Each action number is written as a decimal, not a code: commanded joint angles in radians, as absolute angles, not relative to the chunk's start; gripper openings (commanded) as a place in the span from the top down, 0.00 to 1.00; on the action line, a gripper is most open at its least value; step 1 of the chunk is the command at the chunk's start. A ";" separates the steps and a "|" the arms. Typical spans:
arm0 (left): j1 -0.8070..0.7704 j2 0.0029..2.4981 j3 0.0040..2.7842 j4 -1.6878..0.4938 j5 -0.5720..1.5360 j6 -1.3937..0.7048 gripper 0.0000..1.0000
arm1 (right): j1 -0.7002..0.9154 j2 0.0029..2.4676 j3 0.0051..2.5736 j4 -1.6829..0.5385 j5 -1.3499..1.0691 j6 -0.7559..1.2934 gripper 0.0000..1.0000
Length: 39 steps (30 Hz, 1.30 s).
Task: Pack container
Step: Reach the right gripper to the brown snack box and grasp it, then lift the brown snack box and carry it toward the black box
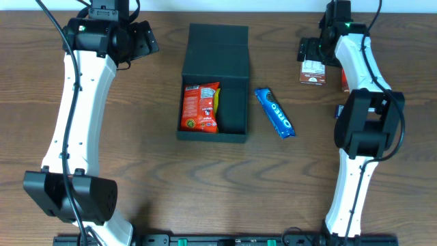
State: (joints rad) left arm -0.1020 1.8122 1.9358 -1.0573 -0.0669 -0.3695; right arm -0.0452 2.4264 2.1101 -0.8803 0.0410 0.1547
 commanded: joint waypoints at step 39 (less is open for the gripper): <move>-0.104 1.820 1.931 -1.052 -0.086 -0.373 0.05 | -0.018 2.489 2.079 -0.900 0.063 0.115 0.04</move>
State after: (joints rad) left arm -0.1020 1.8122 1.9358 -1.0508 -0.0669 -0.3695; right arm -0.0364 2.4699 2.0907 -0.9031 0.0540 0.1234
